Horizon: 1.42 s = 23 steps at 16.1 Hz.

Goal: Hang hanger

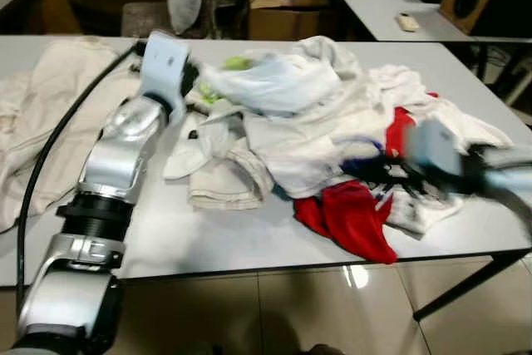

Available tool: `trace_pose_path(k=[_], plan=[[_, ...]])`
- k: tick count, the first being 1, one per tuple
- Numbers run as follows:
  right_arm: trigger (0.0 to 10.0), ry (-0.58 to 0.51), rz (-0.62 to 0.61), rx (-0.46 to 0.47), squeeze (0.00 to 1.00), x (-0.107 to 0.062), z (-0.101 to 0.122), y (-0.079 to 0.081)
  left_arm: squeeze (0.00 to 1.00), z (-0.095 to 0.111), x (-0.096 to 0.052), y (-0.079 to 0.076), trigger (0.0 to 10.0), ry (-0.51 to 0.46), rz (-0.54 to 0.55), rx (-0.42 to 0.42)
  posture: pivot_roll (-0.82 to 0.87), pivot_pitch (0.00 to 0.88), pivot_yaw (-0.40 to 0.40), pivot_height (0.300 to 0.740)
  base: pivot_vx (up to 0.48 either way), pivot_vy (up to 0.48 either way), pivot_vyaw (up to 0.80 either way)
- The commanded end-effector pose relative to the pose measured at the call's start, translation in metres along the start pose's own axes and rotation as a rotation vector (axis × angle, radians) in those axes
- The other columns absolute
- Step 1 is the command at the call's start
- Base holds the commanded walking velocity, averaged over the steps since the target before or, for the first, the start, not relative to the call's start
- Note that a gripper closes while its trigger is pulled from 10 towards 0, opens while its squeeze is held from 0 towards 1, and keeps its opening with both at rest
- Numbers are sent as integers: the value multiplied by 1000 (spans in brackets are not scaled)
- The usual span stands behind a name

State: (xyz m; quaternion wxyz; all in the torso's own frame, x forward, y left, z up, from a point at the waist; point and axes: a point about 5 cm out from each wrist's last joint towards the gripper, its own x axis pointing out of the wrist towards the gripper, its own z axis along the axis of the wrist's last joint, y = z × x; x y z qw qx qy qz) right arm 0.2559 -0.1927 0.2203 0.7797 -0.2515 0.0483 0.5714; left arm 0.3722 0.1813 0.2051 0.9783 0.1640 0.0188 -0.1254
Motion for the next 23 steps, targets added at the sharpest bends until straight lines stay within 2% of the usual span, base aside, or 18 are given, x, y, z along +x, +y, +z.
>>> trace_pose_path(k=[1,3,4,5,7,8,10,11,12,13,14,15,16,17,18,19,21,23], plan=[[10000,-25,-2,-27,0,-16,21,1,0,-23,-3,-16,10000,83,-131,69,-158,0,-6,740,0,0,0],[10000,-49,-36,-21,0,-29,31,1,0,-44,-14,-25,10000,169,-250,159,-158,0,-6,740,0,0,0],[10000,-91,-72,-1,0,-38,40,1,937,-57,-23,-29,10000,224,-323,198,-157,0,-7,740,0,0,0],[10000,-132,-98,21,0,-46,49,3,1000,-67,-31,-32,10000,257,-377,217,-154,0,-9,740,0,0,0],[10000,-210,-222,74,0,-52,57,-5,1000,-70,-48,-36,10000,269,-483,228,-150,0,-13,740,0,0,0],[10000,-230,-307,152,0,-49,51,-8,1000,-66,-69,-37,10000,232,-601,247,-141,0,-23,740,0,0,0],[10000,-215,-383,232,0,-41,37,-6,1000,-65,-86,-26,10000,226,-602,229,-137,0,-18,740,0,0,0],[10000,-211,-463,280,0,-38,30,-8,1000,-59,-96,-18,10000,198,-589,151,-131,0,-22,740,0,0,0],[10000,-234,-586,362,0,-32,23,-14,1000,-44,-106,-2,10000,86,-499,0,-118,0,-26,740,0,0,0],[10000,-250,-604,378,0,-30,22,-14,1000,-38,-107,4,10000,37,-449,-56,-118,0,-26,740,0,0,0],[10000,-289,-630,428,0,-25,23,-12,1000,-27,-108,13,10000,-49,-361,-152,-108,0,-29,740,0,0,0],[10000,-315,-650,457,0,-19,25,-11,1000,-17,-104,18,10000,-115,-255,-191,-103,0,-31,740,0,0,0],[10000,-367,-733,490,0,-13,30,-14,902,-3,-97,16,10000,-183,-166,-205,-104,0,-26,740,0,0,0],[10000,-393,-762,505,0,-10,32,-15,506,2,-96,14,10000,-214,-152,-205,-109,0,-22,740,0,0,0],[10000,-472,-890,531,0,-4,37,-15,0,12,-90,5,10000,-253,-113,-289,-122,0,-5,740,0,0,0],[10000,-485,-935,570,0,4,36,-11,0,12,-85,-3,10000,-244,-105,-311,-127,0,1,740,0,0,0],[10000,-450,-948,577,0,21,34,-2,0,7,-75,-18,10000,-193,-97,-254,-127,0,14,740,0,0,0],[10000,-438,-989,590,0,39,22,15,0,-10,-65,-36,10000,-102,-33,-209,-147,0,48,740,0,0,0]])
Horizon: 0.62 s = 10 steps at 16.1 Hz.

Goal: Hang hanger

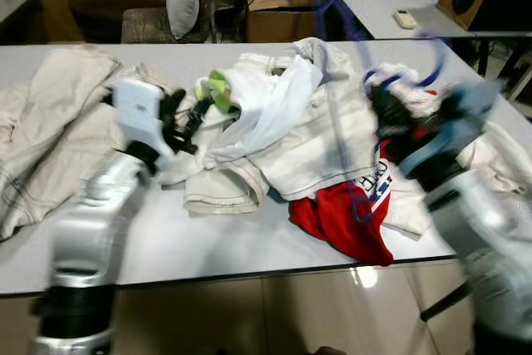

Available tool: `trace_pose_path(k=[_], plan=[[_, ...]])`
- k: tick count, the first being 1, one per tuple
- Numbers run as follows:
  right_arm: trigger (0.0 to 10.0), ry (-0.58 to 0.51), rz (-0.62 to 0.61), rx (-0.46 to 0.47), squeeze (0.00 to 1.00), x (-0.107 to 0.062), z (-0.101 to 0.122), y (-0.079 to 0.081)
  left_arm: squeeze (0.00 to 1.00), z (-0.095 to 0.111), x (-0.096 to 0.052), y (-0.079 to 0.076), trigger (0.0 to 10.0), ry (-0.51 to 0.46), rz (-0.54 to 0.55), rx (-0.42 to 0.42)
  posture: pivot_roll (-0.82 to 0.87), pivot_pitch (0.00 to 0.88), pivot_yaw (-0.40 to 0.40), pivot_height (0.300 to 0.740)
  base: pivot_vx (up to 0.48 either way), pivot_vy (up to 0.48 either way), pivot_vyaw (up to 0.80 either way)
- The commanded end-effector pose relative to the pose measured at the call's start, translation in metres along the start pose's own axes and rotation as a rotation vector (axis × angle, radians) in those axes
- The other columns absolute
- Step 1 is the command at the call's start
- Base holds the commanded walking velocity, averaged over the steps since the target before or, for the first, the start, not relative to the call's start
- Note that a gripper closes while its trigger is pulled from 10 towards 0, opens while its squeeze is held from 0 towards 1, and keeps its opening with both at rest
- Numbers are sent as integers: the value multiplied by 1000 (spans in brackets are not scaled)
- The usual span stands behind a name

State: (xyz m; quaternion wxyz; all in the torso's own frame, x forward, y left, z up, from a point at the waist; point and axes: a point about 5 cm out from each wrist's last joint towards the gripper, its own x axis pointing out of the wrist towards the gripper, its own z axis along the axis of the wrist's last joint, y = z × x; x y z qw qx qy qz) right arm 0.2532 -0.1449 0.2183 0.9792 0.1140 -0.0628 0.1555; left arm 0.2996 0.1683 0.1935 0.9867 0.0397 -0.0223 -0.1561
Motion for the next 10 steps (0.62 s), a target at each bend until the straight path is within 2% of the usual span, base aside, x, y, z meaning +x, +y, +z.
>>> trace_pose_path(k=[1,2,5,7,10], plan=[[10000,-35,-31,-21,0,-3,1,0,0,-7,0,-3,10000,30,10,46,-147,0,48,740,0,0,0],[10000,-47,-46,-47,0,-5,0,2,0,-13,-1,-6,10000,50,6,89,-150,0,57,740,0,398,0],[10000,-72,-43,-78,0,-7,0,8,0,-22,-4,-7,10000,61,53,66,-146,0,56,740,0,458,0],[10000,-106,-65,-121,0,-5,2,4,0,-20,-2,-2,10000,44,92,73,-143,0,52,740,0,454,0],[10000,-162,-61,-134,0,-3,13,3,0,-16,-1,-2,10000,33,111,85,-125,0,37,740,0,437,0]])
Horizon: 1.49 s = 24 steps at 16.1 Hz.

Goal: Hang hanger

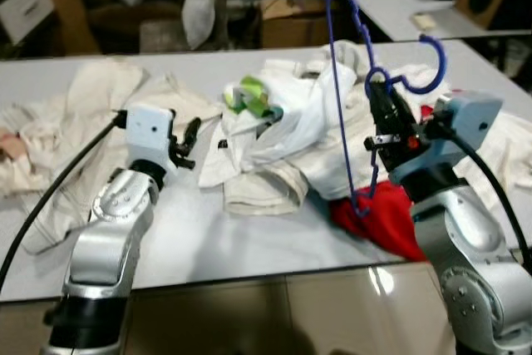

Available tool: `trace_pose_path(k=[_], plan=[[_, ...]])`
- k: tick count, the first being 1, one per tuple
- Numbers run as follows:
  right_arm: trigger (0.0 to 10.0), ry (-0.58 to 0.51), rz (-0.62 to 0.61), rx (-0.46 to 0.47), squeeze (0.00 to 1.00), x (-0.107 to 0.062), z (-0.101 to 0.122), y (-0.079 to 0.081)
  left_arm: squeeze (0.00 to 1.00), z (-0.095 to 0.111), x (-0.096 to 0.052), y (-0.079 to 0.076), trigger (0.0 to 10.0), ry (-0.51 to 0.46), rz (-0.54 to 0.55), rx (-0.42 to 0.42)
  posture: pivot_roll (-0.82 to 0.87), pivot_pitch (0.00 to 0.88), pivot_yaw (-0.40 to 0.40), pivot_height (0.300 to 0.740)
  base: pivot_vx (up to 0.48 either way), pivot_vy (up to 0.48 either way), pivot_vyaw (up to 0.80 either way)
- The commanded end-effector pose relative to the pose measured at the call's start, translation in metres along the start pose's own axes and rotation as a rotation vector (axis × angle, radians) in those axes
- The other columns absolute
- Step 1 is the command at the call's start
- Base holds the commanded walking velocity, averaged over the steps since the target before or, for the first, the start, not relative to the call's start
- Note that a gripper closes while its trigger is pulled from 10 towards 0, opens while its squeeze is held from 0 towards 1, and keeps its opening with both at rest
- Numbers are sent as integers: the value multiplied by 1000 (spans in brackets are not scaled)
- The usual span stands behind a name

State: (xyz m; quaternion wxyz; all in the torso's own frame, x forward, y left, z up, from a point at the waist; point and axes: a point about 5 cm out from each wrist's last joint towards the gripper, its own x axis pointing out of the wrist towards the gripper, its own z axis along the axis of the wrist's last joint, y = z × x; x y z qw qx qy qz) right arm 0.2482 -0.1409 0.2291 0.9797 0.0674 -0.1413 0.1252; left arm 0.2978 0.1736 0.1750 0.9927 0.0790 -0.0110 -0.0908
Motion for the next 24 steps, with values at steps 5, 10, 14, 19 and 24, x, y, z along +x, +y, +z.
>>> trace_pose_path(k=[5,10,14,19,24], plan=[[10000,61,3,37,0,-6,-20,3,0,0,-2,-2,10000,6,-3,13,-113,0,25,740,0,435,0],[10000,82,11,18,0,-5,-30,2,0,3,-5,-4,10000,9,-1,27,-64,0,0,740,0,426,0],[10000,164,-62,-1,0,-11,-50,-8,0,-3,-14,-4,10000,37,-6,29,-61,0,-3,740,0,423,0],[10000,181,-94,-24,0,-16,-54,-14,0,-5,-12,-6,10000,49,-13,26,-79,0,3,740,0,423,0],[10000,178,-98,-31,0,-13,-54,-16,0,-5,-12,-7,10000,53,-4,-13,-81,0,-13,740,0,412,0]])
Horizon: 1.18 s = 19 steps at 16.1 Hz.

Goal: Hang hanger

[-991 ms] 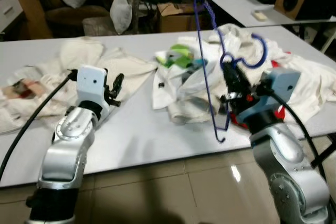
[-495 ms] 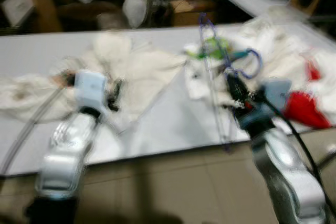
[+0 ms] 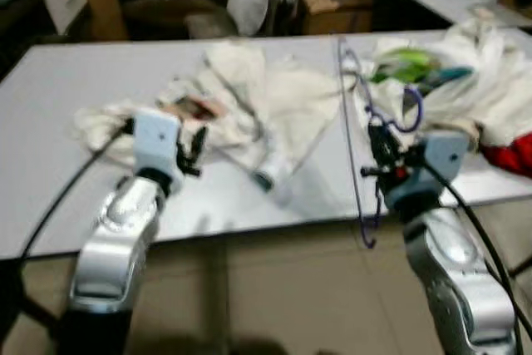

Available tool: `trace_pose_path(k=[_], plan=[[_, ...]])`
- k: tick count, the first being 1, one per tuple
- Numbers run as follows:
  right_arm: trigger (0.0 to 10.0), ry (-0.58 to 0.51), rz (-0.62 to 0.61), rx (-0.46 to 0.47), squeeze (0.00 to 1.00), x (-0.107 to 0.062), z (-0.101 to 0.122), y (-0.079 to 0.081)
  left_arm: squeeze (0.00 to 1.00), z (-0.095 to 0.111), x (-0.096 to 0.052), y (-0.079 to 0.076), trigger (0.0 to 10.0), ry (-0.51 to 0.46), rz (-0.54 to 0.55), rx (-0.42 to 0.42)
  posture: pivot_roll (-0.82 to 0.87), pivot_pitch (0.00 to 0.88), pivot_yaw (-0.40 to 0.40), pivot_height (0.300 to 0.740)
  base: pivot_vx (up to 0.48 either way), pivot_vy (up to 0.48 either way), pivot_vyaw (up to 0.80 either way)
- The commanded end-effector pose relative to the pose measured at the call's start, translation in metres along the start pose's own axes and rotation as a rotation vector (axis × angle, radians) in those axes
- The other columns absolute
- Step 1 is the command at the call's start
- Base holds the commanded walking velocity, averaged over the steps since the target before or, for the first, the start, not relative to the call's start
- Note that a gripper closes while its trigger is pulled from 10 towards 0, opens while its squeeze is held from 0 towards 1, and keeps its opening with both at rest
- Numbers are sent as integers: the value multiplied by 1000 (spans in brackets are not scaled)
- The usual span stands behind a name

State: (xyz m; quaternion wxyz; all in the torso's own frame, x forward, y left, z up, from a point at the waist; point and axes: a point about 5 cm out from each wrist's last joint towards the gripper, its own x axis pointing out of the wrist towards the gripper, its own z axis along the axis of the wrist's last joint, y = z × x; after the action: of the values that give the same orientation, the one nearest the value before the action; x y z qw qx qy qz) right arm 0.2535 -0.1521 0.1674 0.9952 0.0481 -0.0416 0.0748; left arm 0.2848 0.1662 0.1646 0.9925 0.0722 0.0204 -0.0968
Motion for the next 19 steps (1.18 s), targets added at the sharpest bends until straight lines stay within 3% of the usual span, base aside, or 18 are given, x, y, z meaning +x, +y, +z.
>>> trace_pose_path(k=[1,3,10,12,14,18,19], plan=[[10000,-17,10,7,0,1,3,3,0,3,-2,4,10000,1,10,3,-79,0,-12,740,0,382,0],[10000,-11,2,17,0,2,1,2,0,3,-2,6,10000,-1,11,3,-78,0,-10,740,0,375,0],[10000,43,75,-41,0,3,-4,10,0,5,-5,-3,10000,-52,-41,-94,-87,0,-1,740,0,0,0],[10000,24,81,-37,0,3,-2,11,0,2,-5,0,10000,-50,-12,-66,-90,0,-5,740,0,0,0],[10000,26,96,-92,0,2,-3,12,0,0,-5,0,10000,-41,7,-46,-94,0,-5,740,0,0,0],[10000,41,54,-122,0,6,-1,6,0,-1,-1,-3,10000,-42,21,-54,-98,0,-18,740,0,-333,0],[10000,54,95,-121,0,7,0,7,0,-2,-2,-4,10000,-40,21,-51,-99,0,-22,740,0,-352,0]])
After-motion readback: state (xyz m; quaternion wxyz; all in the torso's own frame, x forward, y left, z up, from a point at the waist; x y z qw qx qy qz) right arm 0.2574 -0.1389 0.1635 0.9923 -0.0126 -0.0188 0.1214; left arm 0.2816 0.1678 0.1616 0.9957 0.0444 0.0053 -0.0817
